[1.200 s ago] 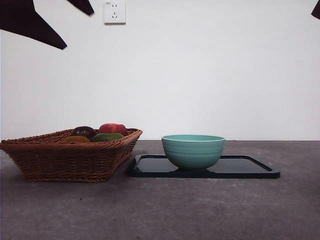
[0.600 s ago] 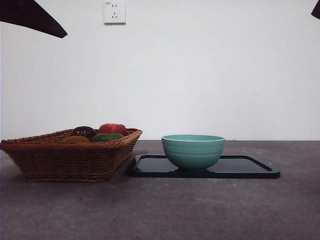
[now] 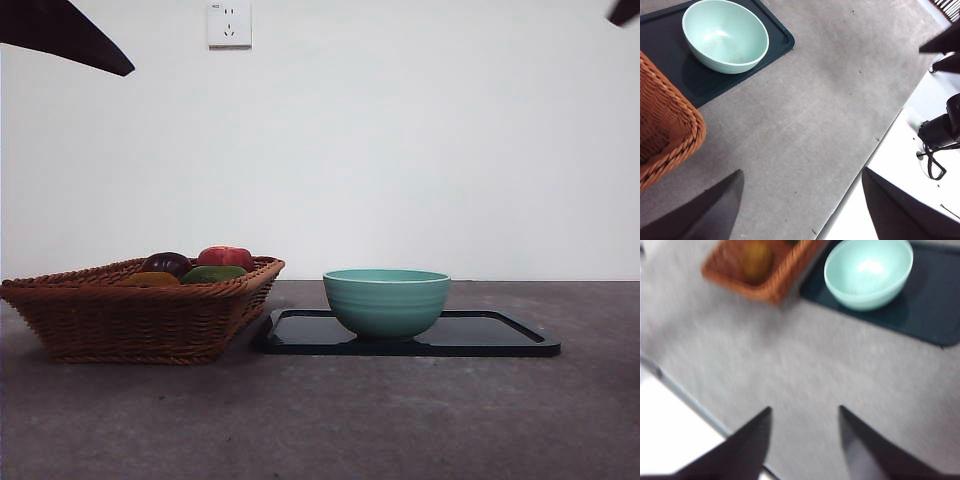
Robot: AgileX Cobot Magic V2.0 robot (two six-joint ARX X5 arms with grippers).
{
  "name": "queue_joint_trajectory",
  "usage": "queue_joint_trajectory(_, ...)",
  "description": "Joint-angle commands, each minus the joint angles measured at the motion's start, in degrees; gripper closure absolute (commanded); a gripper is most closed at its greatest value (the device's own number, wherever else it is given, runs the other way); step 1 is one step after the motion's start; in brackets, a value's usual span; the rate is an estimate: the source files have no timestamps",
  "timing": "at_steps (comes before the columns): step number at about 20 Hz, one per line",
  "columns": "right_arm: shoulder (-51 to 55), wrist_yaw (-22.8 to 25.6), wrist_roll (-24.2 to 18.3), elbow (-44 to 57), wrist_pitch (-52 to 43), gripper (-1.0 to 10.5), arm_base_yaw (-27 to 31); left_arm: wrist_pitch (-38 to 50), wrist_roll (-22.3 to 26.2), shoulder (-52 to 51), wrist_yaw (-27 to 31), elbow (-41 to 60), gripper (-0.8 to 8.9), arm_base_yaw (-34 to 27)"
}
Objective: Pick up the wifruite, put it on the bowl, pick up the plate, put it on desk
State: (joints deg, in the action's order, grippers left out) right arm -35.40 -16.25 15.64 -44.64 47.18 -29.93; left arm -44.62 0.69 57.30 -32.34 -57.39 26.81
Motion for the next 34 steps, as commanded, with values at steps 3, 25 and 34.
queue_joint_trajectory(3,-6.4,4.5,4.6,-6.6,-2.6,6.7,0.0,0.4,0.8,0.3,-0.3,-1.1,4.39,0.3)
queue_joint_trajectory(25,-62.0,4.4,-5.2,-33.5,-12.0,6.4,10.6,0.5,0.9,0.3,-0.3,-1.1,4.39,0.3)
queue_joint_trajectory(34,-70.5,4.4,-5.2,-33.5,-15.5,6.4,9.9,0.5,1.5,0.3,-0.3,-1.1,4.39,0.3)
